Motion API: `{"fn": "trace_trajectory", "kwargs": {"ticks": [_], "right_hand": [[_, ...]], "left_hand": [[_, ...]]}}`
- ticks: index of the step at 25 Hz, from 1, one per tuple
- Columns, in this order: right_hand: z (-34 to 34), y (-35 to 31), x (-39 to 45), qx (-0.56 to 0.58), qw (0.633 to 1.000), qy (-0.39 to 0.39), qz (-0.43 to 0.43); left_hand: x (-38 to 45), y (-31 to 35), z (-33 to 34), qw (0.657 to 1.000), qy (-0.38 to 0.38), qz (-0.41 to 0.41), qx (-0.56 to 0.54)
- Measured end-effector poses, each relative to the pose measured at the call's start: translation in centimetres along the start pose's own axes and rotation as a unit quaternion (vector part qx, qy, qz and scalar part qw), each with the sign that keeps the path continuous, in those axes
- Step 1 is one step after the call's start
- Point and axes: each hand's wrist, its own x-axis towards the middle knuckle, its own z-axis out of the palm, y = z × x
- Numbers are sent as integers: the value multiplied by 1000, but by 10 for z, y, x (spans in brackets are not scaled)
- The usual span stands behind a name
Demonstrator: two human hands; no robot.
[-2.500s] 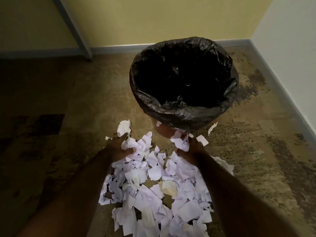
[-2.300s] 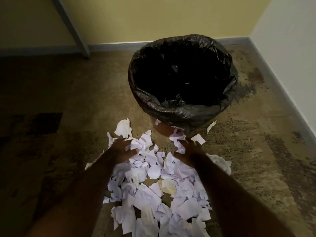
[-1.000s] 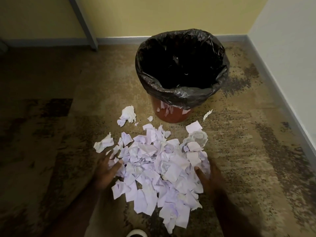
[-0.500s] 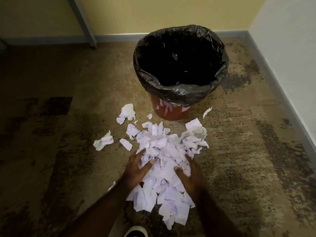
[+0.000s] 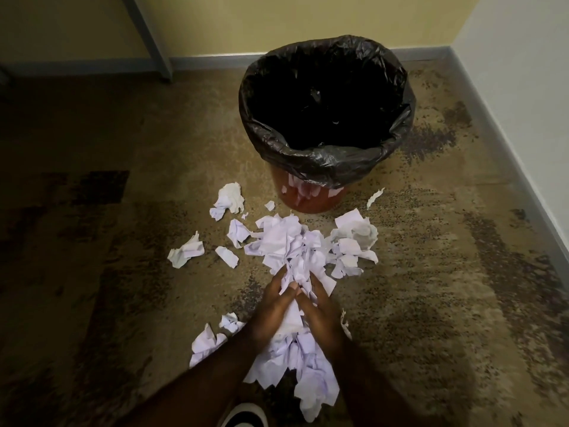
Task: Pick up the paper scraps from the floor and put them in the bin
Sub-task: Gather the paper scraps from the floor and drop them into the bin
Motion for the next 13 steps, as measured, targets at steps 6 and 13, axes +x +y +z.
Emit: {"fn": "trace_trajectory", "kwargs": {"ticks": [6,13], "right_hand": [[18,-16,-2,73,997,6,4],[31,-56,-18,93,994,-16,-59]], "left_hand": [[-6,12,17,997,58,46,-33],[-38,57,23,981,157,112,-25]]}}
